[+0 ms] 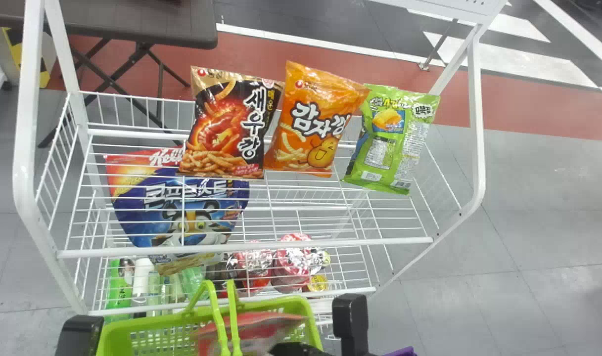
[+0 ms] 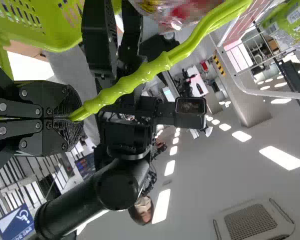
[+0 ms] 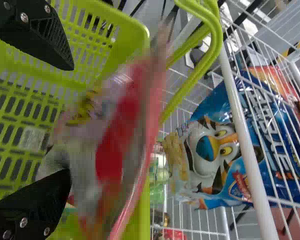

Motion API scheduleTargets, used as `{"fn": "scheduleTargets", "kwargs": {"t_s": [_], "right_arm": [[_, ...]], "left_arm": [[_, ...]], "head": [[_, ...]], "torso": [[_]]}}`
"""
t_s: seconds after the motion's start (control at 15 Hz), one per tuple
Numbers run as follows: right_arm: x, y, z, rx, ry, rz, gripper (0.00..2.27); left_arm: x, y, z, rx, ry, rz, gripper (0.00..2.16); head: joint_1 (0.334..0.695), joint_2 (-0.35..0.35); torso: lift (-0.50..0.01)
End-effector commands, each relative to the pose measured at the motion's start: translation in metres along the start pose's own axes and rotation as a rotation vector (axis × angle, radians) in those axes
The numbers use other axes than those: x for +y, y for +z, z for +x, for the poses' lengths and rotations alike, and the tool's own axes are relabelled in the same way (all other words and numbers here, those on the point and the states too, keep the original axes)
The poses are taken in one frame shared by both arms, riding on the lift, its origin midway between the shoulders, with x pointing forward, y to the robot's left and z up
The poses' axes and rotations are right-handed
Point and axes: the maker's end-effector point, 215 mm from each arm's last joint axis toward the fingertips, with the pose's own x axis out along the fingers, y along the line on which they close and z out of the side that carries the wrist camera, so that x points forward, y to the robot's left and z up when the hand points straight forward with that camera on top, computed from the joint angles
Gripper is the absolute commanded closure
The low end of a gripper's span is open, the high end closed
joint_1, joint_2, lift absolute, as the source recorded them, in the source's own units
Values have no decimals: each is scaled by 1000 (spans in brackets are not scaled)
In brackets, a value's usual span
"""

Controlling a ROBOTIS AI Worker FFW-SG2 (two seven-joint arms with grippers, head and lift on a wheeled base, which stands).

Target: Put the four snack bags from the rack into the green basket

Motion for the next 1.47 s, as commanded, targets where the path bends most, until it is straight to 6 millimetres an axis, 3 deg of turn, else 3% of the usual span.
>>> {"fn": "scheduleTargets", "kwargs": {"t_s": [0.0,0.13,0.33,0.4,0.6,0.8,0.93,1.2,1.4], "right_arm": [[15,0,-3,-4,24,-8,87],[16,14,-15,-33,14,-28,87],[-9,49,-46,-117,-48,-44,87],[-20,70,-53,-175,-78,-71,87],[-46,168,-69,-431,-198,-192,87],[-60,247,-49,-587,-263,-218,87],[-47,305,-39,-745,-291,-308,87],[-29,351,12,-771,-327,-376,87],[-39,364,44,-717,-372,-425,87]], "left_arm": [[0,0,0,1,0,-1,2020],[1,1,-1,0,2,0,2020],[2,0,-1,0,3,-3,2020],[2,1,-1,1,2,-1,2020],[3,1,2,6,3,0,2020],[5,1,3,8,9,0,2020],[5,-2,6,13,1,-9,2020],[6,3,1,12,-15,-8,2020],[6,6,-7,-5,-28,-15,2020]], "head": [[695,-350],[695,-350],[695,-350],[695,-350],[695,-350],[695,-350],[695,-350],[695,-350],[695,-293]], "torso": [[-6],[-6],[-6],[-6],[-6],[-6],[-6],[-6],[-6]]}}
